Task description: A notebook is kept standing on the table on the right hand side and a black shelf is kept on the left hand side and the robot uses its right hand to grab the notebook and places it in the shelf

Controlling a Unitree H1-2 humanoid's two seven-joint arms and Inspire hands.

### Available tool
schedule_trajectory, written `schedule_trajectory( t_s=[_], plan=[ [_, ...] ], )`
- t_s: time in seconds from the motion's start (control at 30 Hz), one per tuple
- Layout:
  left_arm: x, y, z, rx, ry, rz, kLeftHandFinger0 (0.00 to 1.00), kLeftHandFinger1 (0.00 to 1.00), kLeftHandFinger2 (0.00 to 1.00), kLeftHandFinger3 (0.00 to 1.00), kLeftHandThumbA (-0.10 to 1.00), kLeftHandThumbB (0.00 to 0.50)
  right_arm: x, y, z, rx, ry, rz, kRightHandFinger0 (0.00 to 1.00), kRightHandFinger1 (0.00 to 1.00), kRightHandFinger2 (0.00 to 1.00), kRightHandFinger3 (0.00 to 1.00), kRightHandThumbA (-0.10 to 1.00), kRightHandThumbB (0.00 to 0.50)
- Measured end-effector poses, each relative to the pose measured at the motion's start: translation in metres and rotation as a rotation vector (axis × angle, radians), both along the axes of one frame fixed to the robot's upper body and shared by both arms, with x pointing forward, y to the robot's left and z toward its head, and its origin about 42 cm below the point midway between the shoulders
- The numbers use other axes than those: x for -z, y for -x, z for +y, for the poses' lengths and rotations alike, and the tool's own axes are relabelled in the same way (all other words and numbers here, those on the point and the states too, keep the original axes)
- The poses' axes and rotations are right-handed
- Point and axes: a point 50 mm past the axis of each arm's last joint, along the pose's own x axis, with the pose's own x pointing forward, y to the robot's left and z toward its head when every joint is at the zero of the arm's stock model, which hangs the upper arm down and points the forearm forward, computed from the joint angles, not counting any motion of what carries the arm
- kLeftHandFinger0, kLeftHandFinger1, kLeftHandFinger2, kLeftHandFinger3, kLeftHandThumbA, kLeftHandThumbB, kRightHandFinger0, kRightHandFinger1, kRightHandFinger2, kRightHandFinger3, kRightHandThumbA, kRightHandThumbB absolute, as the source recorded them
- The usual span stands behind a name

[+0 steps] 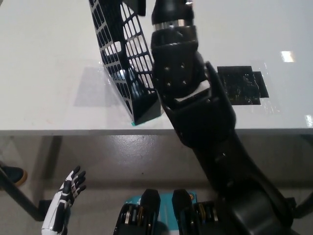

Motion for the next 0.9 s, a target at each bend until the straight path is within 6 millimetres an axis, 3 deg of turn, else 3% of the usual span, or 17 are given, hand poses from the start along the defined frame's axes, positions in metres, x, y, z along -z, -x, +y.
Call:
schedule_trajectory(
  t_s=[0.03, 0.13, 0.23, 0.37, 0.63, 0.7, 0.73, 0.9],
  plan=[
    [0.0, 0.0, 0.0, 0.003, 0.0, 0.0, 1.0, 1.0, 1.0, 1.0, 1.0, 0.178, 0.01, -0.01, 0.001, 0.014, 0.013, 0.042, 0.0, 0.17, 0.67, 0.79, -0.1, 0.115],
    [0.0, 0.0, 0.0, 0.009, -0.003, 0.001, 1.0, 1.0, 1.0, 1.0, 1.0, 0.198, 0.032, -0.029, 0.001, 0.046, 0.037, 0.131, 0.0, 0.2, 0.69, 0.81, -0.1, 0.112],
    [0.0, 0.0, 0.0, 0.011, -0.004, 0.001, 1.0, 1.0, 1.0, 1.0, 1.0, 0.175, 0.056, -0.045, -0.001, 0.079, 0.059, 0.214, 0.0, 0.2, 0.65, 0.76, -0.1, 0.113],
    [0.0, 0.0, 0.0, 0.013, -0.005, 0.001, 1.0, 1.0, 1.0, 1.0, 1.0, 0.192, 0.073, -0.056, -0.01, 0.117, 0.059, 0.249, 0.0, 0.19, 0.63, 0.74, -0.1, 0.114],
    [0.0, 0.0, -0.001, 0.021, -0.007, 0.002, 1.0, 1.0, 1.0, 1.0, 1.0, 0.173, 0.066, -0.059, -0.016, 0.144, 0.026, 0.205, 0.0, 0.21, 0.65, 0.77, -0.1, 0.116],
    [0.0, 0.0, -0.001, 0.026, -0.007, 0.003, 1.0, 1.0, 1.0, 1.0, 1.0, 0.176, 0.065, -0.059, -0.016, 0.145, 0.019, 0.198, 0.0, 0.21, 0.66, 0.78, -0.1, 0.117],
    [0.0, 0.0, -0.001, 0.027, -0.007, 0.003, 1.0, 1.0, 1.0, 1.0, 1.0, 0.202, 0.065, -0.058, -0.015, 0.146, 0.017, 0.197, 0.0, 0.21, 0.64, 0.77, -0.1, 0.121],
    [0.0, 0.0, -0.002, 0.031, -0.012, 0.003, 1.0, 1.0, 1.0, 1.0, 1.0, 0.2, 0.066, -0.058, -0.015, 0.145, 0.005, 0.201, 0.0, 0.22, 0.64, 0.76, -0.1, 0.107]
  ],
)
